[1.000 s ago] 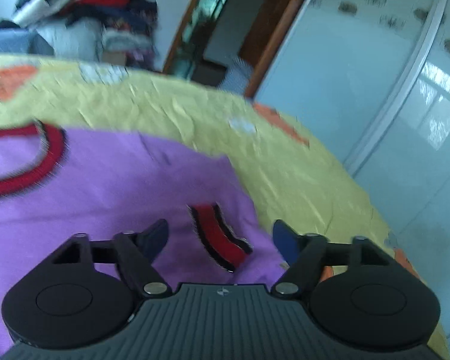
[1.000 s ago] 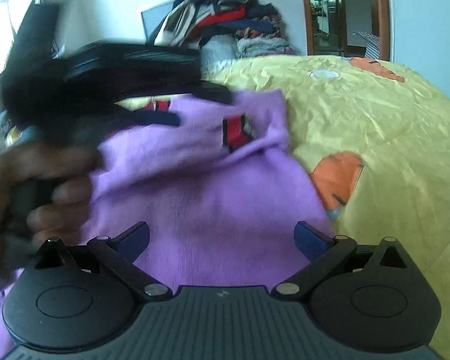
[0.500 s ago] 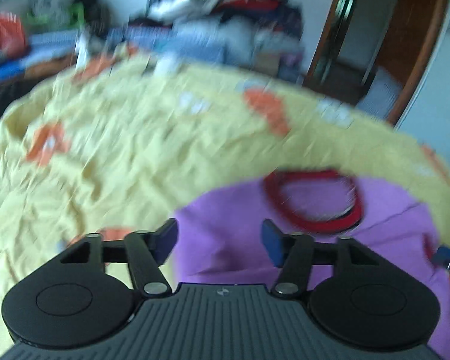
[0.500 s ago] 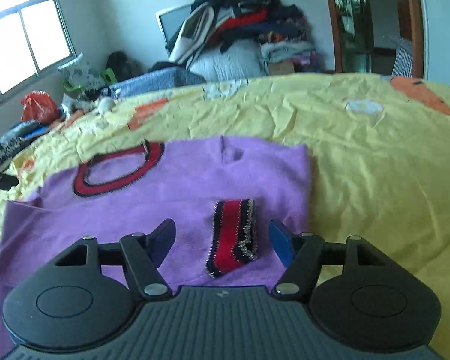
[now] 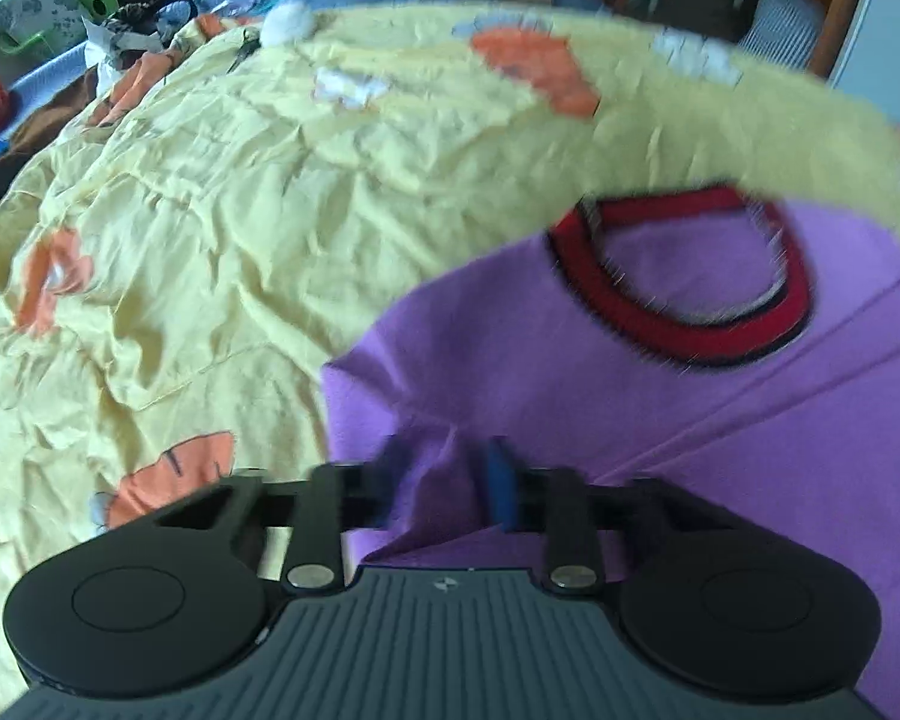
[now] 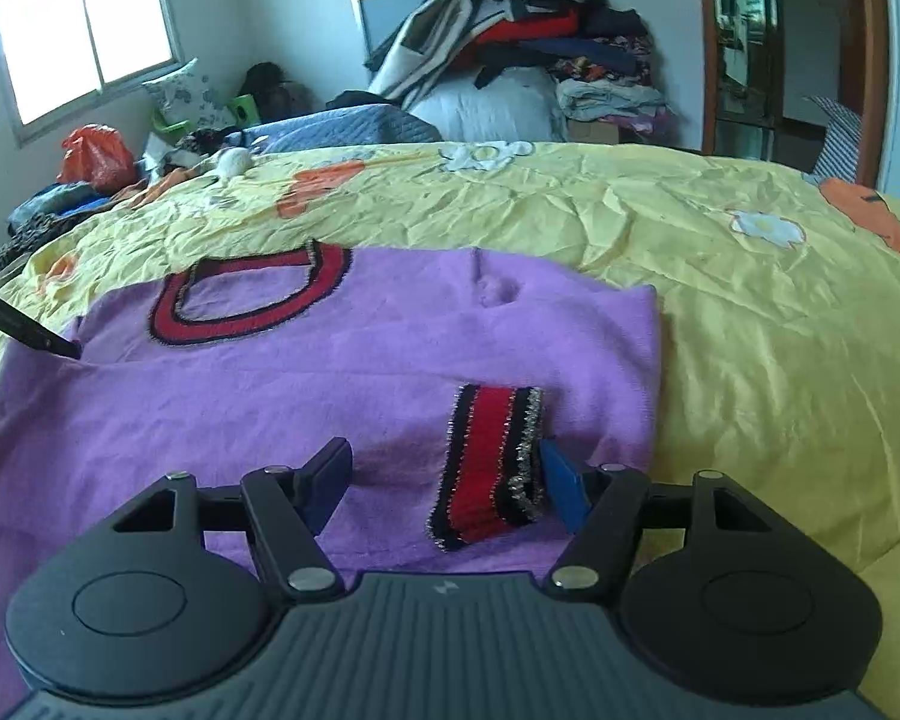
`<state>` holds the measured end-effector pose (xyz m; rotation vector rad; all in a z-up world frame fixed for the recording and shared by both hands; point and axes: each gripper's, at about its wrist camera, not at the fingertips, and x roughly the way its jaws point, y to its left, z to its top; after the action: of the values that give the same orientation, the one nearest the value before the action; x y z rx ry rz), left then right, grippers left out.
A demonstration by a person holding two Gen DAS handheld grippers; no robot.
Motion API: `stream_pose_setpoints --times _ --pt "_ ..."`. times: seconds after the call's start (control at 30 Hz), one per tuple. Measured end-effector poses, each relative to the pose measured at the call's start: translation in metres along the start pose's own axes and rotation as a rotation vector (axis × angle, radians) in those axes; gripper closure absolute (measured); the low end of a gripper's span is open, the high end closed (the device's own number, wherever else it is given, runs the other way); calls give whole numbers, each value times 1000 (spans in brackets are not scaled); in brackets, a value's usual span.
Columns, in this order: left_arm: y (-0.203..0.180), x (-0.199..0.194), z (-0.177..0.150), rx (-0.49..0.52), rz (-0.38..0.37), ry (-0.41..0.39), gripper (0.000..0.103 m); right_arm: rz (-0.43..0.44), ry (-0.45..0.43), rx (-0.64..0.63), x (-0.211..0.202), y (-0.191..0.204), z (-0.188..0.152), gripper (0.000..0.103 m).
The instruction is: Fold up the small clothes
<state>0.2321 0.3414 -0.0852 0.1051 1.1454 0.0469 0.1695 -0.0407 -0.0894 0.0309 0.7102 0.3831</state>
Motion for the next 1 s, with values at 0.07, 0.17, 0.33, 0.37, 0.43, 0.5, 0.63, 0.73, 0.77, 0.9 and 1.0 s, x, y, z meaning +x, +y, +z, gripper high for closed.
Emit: stream_pose_setpoints --times 0.07,0.17,0.33,0.37,0.43,0.5,0.63,0.73,0.77,0.9,1.0 --pt "2 -2 -2 1 16 -1 94 7 3 -6 -1 0 0 37" --pt "14 -10 -6 -3 45 -19 96 6 5 -10 -2 -4 1 52" --pt "42 -21 -12 -33 114 -37 96 34 7 32 -4 -15 3 60" --pt "49 -22 -13 -42 123 -36 96 36 9 39 -4 -16 3 60" --pt "61 -20 -14 -65 133 -28 96 38 10 28 -4 -14 3 59" --pt "70 -15 -17 -80 155 -16 96 35 9 24 -4 -14 3 58" --pt "87 -7 -25 -126 209 -18 98 32 10 19 -2 -12 4 58" --pt "102 0 -31 -178 234 -19 98 19 11 14 -2 -12 6 57" --pt "107 -2 -34 -205 250 -30 98 19 10 15 -1 -12 7 57" --pt "117 -39 -47 -317 138 -159 98 11 48 -22 11 -10 10 57" --pt "105 -64 -57 -301 29 -214 97 -39 40 -53 12 -5 15 97"
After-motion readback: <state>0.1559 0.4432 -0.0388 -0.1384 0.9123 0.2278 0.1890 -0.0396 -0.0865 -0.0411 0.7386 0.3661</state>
